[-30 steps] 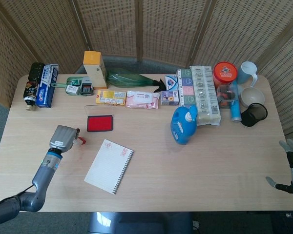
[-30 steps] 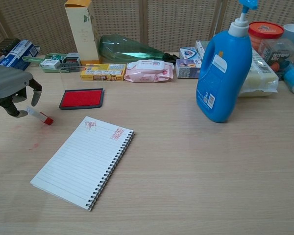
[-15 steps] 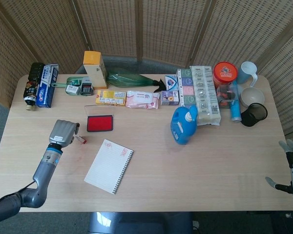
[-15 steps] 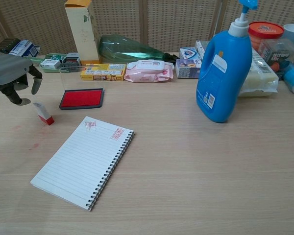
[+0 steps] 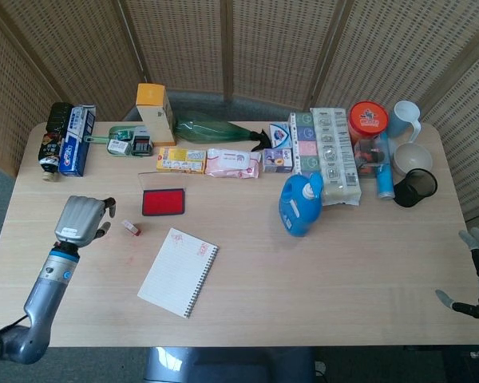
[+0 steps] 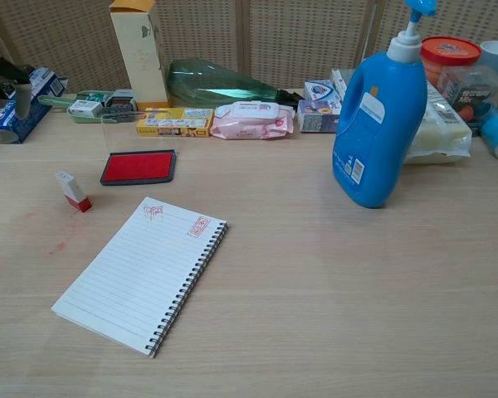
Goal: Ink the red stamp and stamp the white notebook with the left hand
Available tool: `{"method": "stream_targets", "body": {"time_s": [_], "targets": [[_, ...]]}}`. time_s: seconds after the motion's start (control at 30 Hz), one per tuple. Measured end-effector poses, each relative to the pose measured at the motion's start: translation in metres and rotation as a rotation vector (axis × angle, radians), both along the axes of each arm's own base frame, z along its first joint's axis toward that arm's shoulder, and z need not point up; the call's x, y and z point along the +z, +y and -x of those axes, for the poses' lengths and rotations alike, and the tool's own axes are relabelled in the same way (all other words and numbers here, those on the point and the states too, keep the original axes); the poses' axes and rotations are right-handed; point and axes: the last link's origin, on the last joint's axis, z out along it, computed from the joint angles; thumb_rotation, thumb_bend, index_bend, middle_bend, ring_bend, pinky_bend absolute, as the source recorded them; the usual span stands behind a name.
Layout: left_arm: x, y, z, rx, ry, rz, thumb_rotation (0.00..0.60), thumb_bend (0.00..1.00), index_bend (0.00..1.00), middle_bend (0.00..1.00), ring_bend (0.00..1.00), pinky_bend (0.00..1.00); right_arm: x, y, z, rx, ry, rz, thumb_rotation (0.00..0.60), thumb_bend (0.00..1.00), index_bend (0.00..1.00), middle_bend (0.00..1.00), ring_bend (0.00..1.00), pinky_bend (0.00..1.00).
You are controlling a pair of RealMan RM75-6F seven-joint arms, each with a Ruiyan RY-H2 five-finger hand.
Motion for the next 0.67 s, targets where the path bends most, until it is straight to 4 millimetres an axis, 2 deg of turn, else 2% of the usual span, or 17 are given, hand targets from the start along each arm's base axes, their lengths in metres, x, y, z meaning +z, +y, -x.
{"method": "stream_targets", "body": {"time_s": [0.07, 0.17, 0.4, 0.53, 0.67], "targets": [[0.010, -0.013, 0.002, 0.017, -0.008, 0.011, 0.600, 0.12, 0.25, 0.13, 0.22, 0.46, 0.001, 0.000, 0.000, 0.002, -0.004, 0.003, 0.600, 0.08, 0.06, 0.02, 0.00, 0.00], [0.026, -0.035, 0.008, 0.041, -0.016, 0.003, 0.600, 0.08, 0.17, 0.07, 0.16, 0.37, 0.002, 0.000, 0.001, 0.004, -0.005, 0.007, 0.600, 0.08, 0.06, 0.02, 0.00, 0.00], [0.046, -0.083, 0.030, 0.070, -0.042, -0.086, 0.600, 0.03, 0.10, 0.02, 0.10, 0.26, 0.005, -0.001, 0.003, 0.006, -0.008, 0.017, 0.600, 0.08, 0.06, 0.02, 0.00, 0.00], [0.053, -0.110, 0.039, 0.109, -0.068, -0.124, 0.600, 0.03, 0.10, 0.01, 0.09, 0.23, 0.008, 0.000, 0.003, 0.010, -0.011, 0.033, 0.600, 0.08, 0.06, 0.02, 0.00, 0.00], [0.053, -0.127, 0.042, 0.123, -0.088, -0.133, 0.600, 0.03, 0.10, 0.01, 0.08, 0.22, 0.009, 0.001, 0.003, 0.015, -0.011, 0.041, 0.600, 0.08, 0.06, 0.02, 0.00, 0.00]]}}
